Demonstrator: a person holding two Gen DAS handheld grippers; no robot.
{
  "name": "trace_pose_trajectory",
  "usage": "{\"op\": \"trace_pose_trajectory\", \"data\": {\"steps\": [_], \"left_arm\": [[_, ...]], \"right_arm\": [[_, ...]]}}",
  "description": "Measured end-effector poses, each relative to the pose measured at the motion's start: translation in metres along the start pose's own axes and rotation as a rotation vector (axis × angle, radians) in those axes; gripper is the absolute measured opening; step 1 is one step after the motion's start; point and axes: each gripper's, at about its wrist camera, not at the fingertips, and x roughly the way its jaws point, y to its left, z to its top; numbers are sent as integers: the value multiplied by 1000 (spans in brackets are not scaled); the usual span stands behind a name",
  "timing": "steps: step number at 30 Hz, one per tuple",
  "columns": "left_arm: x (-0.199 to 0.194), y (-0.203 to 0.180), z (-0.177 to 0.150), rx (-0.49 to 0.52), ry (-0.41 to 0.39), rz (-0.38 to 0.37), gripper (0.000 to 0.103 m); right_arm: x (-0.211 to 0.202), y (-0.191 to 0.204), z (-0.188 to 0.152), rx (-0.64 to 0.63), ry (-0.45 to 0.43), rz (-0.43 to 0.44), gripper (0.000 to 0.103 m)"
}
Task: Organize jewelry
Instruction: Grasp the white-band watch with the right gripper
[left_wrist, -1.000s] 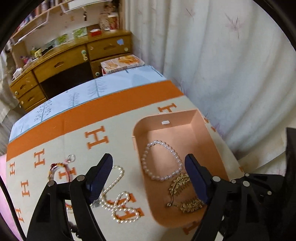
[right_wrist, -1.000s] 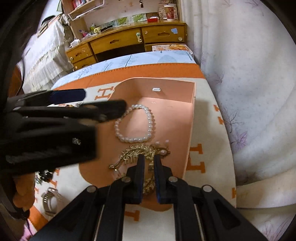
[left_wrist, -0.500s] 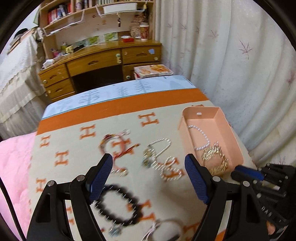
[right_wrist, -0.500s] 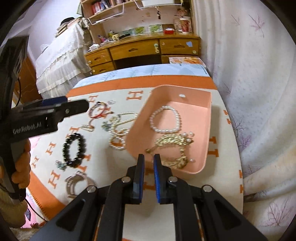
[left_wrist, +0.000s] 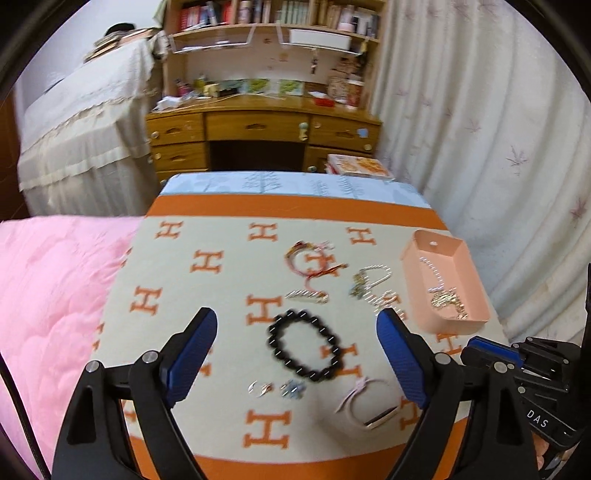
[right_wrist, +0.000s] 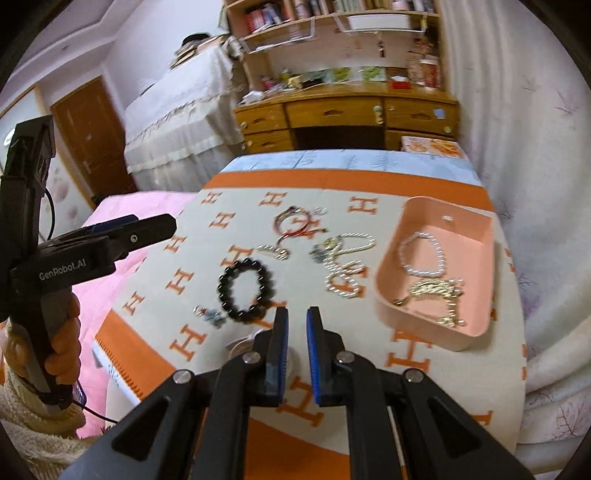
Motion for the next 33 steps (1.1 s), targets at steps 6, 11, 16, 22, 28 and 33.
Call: {"op": "trace_pose_trajectory", "data": {"steps": [6,11,16,22,28,33], "left_arm": [[7,25,-23,-38,41,55,87],[15,41,-30,-66,62,89,87],[29,48,-33,-68,91,78,87],[47,60,-38,-88,126,64,87],[51,77,-41,-131,128,41,87],[55,85,-44,-146,137,21,87]], "right_arm": [[24,18,-7,-19,82,59,10],[50,29,-14,-8,163,108,10],[85,35,-24,67,292,159,22],[108,33,-31,169,368,143,34],[121,30,-25,251,382,98,34],[124,26,-17,351,373,39,34]]}}
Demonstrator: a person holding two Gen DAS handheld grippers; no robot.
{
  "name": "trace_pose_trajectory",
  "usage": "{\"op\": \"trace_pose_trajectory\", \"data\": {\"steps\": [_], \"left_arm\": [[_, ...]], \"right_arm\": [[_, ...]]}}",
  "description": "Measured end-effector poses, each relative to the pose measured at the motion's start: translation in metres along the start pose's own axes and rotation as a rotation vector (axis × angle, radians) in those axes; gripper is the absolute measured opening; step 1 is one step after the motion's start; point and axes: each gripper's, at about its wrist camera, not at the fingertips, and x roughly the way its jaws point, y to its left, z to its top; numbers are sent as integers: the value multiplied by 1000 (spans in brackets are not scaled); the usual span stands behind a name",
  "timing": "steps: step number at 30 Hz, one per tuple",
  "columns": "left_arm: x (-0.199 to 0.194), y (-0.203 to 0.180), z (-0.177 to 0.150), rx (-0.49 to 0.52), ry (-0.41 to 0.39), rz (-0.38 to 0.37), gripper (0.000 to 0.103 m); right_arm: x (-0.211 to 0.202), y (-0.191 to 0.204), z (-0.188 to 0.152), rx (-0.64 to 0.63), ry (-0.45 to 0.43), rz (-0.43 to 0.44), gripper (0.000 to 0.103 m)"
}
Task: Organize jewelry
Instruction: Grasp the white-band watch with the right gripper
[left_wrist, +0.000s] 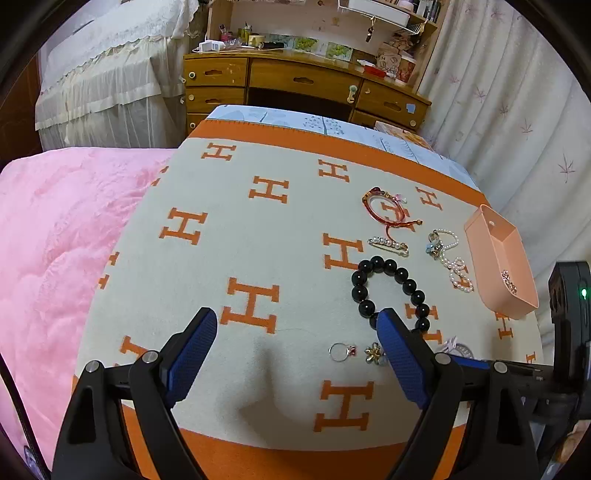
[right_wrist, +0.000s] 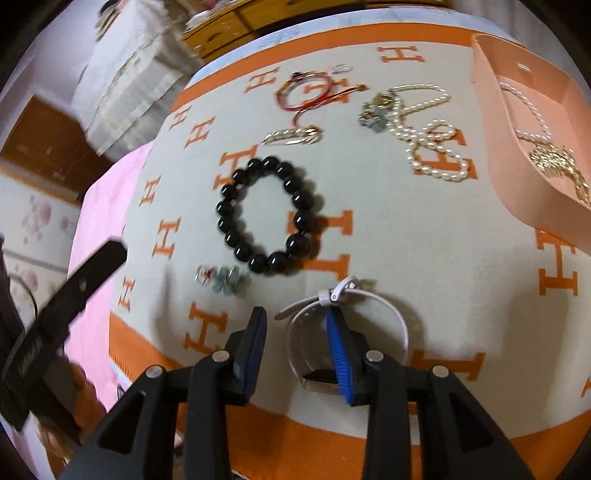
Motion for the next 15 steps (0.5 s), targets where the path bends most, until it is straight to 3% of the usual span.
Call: {"op": "trace_pose_trajectory", "data": {"steps": [6,15], "left_arm": [[4,3,-1,-5,6,-26,87],[7,2,-3,2,17,-40,87]], "right_arm": [[0,-3,4,60,11,-6,34],[1,-39,6,302,50,173,34]]}}
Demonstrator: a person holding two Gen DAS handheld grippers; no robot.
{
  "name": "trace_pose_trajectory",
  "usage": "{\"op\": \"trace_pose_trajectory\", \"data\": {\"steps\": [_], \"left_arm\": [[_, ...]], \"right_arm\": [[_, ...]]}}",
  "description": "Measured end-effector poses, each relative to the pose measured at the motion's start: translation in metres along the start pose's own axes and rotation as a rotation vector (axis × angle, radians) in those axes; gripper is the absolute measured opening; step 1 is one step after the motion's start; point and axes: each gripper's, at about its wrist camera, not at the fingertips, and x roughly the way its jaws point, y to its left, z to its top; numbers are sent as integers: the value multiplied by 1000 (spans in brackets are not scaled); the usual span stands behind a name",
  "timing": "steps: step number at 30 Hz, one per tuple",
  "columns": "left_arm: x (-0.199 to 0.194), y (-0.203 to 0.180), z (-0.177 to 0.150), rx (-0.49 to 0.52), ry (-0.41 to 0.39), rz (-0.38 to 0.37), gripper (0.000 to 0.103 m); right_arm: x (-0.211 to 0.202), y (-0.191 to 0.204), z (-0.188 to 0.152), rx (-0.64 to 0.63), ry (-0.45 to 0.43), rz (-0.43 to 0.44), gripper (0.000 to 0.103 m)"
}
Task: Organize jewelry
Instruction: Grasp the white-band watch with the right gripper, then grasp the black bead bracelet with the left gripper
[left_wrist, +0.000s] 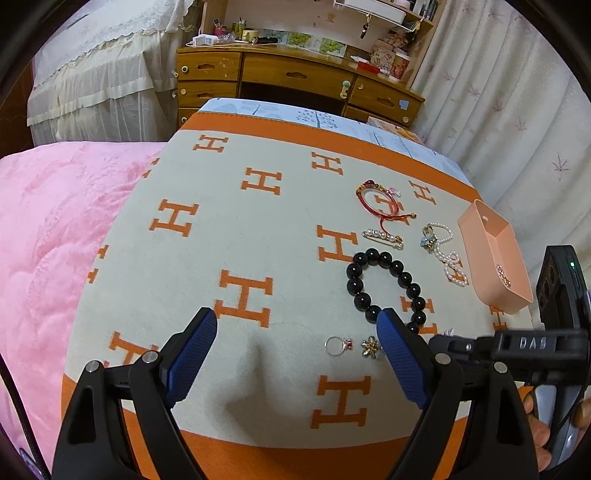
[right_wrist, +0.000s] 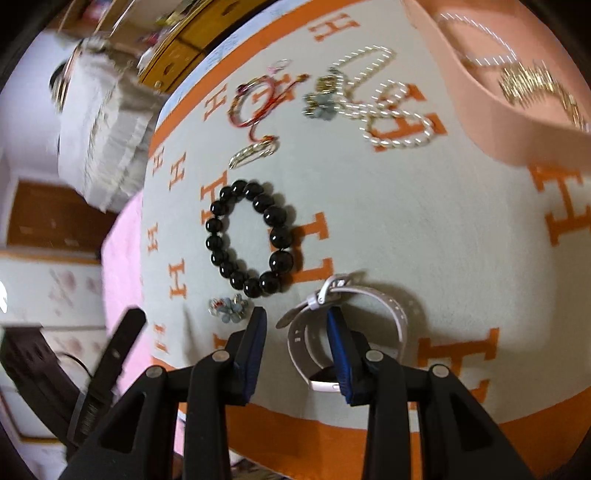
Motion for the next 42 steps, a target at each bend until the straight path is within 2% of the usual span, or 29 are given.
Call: {"op": "trace_pose_trajectory", "data": {"steps": [2,4,7,10,12,16,20,26,28,32,33,34,37,40,42], "left_arm": [[1,-3,-1,8,2,-3,87],[1,-6,-1,16,2,-2,87],[1,-9,0,30,2,0,87],[4,-11,4,39,4,3,87],[7,-12,8,44,9,5,87],[21,-18,21,71,35,7,87],[46,-36,33,136,97,16,87],[72,-66,36,233,158,66,79],[80,-71,35,245,179,82,72],[97,-72,31,220,244,90,45],[95,-71,31,221,221,96,26],[96,-71,31,219,227,93,12],[90,-70,32,191,230,52,12],[76,-75,35,186,187,34,12],[63,-81,40,169,164,-4,12]], "right_arm": [[-1,-1,1,33,-8,0,34],[-2,2,2,39,-26,-36,32],[2,19,3,-20,-40,-143,27],[8,33,2,-119,-49,-214,22],[8,32,0,-164,-54,-223,20],[4,29,-1,-252,-48,-228,7],[-3,27,-1,-342,-35,-269,6],[-3,28,-2,-434,-22,-311,6],[-2,31,-4,-463,-31,-326,7],[4,34,-1,-473,-32,-310,10],[5,34,-1,-478,-35,-302,10],[4,33,-1,-486,-40,-295,8],[-6,28,-4,-507,-60,-251,6],[-22,25,-7,-517,-99,-177,5],[-36,22,-7,-512,-130,-127,5]]}}
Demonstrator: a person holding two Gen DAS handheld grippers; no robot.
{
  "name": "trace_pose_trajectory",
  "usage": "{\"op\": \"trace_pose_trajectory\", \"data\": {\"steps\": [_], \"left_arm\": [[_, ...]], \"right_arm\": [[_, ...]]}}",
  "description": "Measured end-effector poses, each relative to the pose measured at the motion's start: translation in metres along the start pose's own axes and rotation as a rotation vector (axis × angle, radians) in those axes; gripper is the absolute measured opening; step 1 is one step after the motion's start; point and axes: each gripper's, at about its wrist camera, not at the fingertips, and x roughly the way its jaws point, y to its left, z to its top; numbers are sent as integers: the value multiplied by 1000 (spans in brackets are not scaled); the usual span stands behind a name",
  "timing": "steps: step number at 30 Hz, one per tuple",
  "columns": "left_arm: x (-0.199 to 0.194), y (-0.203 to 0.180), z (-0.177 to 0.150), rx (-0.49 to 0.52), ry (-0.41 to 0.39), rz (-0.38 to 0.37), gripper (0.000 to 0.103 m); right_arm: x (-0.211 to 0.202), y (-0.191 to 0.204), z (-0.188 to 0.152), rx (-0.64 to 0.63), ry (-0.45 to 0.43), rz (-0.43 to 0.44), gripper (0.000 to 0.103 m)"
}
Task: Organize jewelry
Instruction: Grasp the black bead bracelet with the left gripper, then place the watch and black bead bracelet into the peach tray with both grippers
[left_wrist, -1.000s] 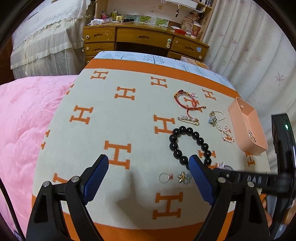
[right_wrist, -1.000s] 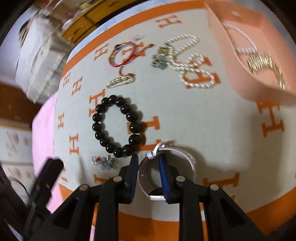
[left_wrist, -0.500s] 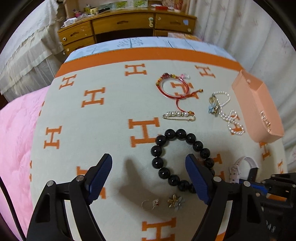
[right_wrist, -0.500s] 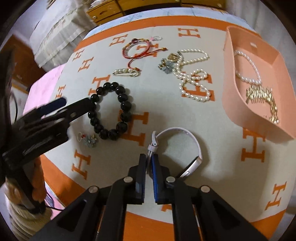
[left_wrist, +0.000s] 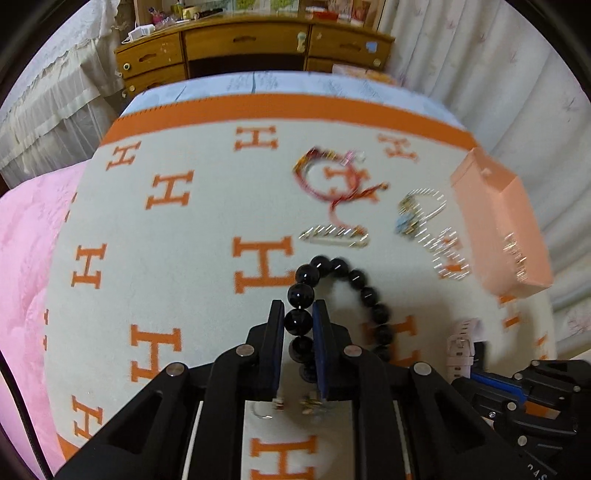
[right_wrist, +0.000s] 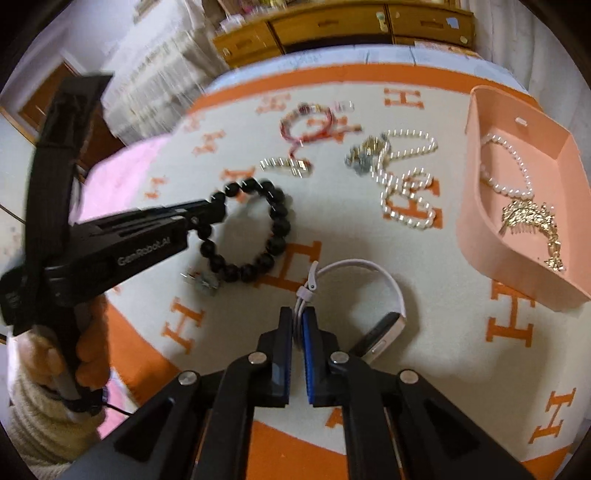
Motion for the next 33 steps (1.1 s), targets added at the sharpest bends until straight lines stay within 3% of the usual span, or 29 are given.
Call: {"op": "trace_pose_trajectory", "data": {"steps": [5,10,16,22,26,30,32,33], "left_arm": [[-44,-31,17,45,-85,-62,12],[-83,-78,43,137,-168,-109,12],[-104,-146,75,235,-226,-155,12],[-77,-210,97,316,-236,-145,13],[-24,-235,106,339,-157,-147,14],[20,-236,110,302,-47,-125,25],[24,-227,110,268,-33,-138,28],[22,-222,108,256,-38,-137,37]], "right_arm": [[-51,-25,2,39,-151,54,5],[-94,-54,7,84,-301,14,5],[-112,-95,3,167,-371,-26,5],[-110,-122,-6,222,-377,-17,5],[-112,-132,-13,230,-380,-27,5],[-113,-137,-15,227,-381,-29,5],[-113,-137,-15,218,-385,-37,5],[-113,-137,-14,210,-388,-44,5]]}}
